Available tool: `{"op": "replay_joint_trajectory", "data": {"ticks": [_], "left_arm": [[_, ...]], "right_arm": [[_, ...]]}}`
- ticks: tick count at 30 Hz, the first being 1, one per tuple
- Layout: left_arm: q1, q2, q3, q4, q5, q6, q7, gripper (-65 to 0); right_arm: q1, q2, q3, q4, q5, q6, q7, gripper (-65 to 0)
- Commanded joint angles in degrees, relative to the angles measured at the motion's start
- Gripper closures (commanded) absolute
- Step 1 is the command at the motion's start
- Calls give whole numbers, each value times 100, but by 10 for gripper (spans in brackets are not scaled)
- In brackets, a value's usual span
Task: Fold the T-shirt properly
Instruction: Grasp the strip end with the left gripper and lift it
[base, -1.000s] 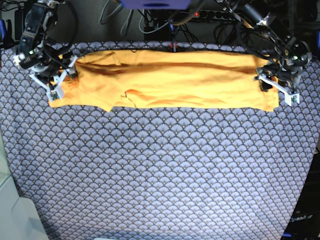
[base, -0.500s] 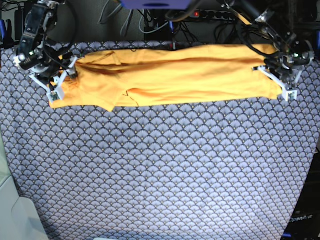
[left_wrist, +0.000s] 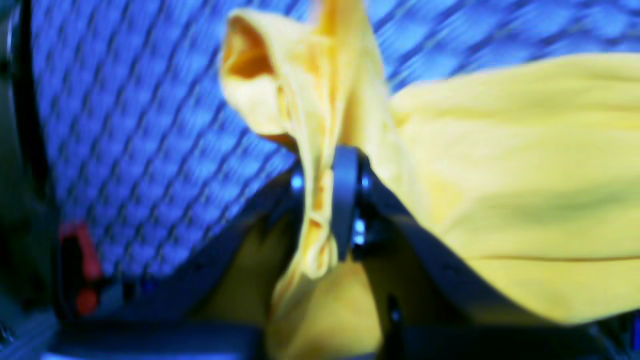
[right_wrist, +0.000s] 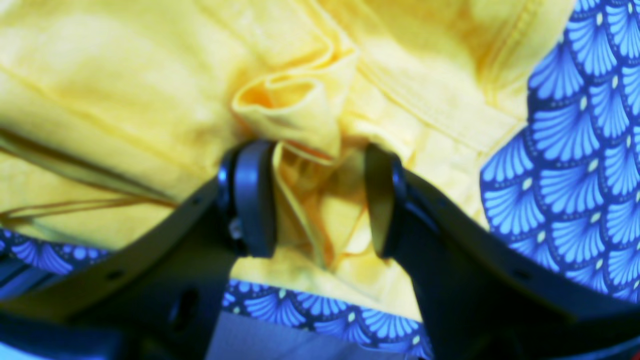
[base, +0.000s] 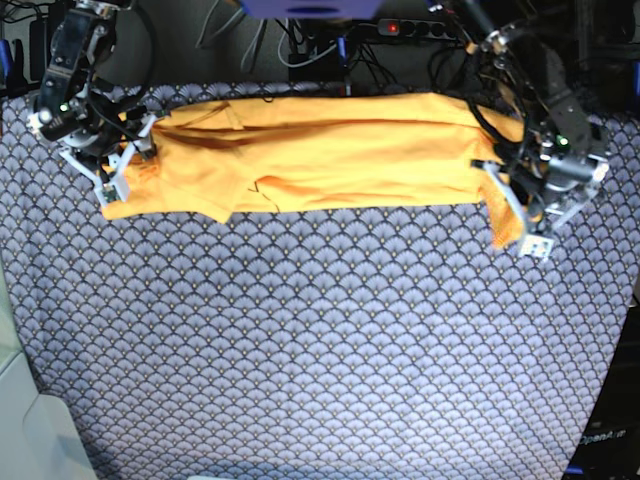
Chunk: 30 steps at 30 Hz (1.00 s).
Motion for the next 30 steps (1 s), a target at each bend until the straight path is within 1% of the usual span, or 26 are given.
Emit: {"op": "replay_joint_trajectory", "data": {"ticks": [1,4,5,8,10,19,21,23,24,26,30], "left_arm": [[16,9,269,86,202,12,-26,0],[16,255,990,77,896,12,-26,0],[16,289,1184,77,1160,12,-26,0],[24,289,1676,77,1855,12,-26,0],[103,289,1948,68,2101,12,-26,0],[394,289,2810,68,2030,12,-52,0],[420,289,2959,68,1828,12,-61,0],[420,289,3039,68,1494,12,-70,0],[420,289,3065,68,1301,95,-52,0],[438,289,3074,68,835,702,-43,0],[446,289,3065,59,-194,1801,-61,0]], "right_arm": [[16,4,-15,21,19,-3,13,-294],[16,4,-15,21,19,-3,13,-294],[16,4,-15,21,19,-3,13,-294],[16,-5,-15,21,19,-3,4,-294],[25,-5,-15,21,19,-3,4,-294],[25,-5,-6,21,19,-3,4,-293],[25,-5,-6,21,19,-3,4,-293],[25,-5,-6,21,19,-3,4,-293],[25,-5,-6,21,19,-3,4,-293],[25,-5,-6,21,19,-3,4,-293],[25,-5,-6,21,19,-3,4,-293]]}}
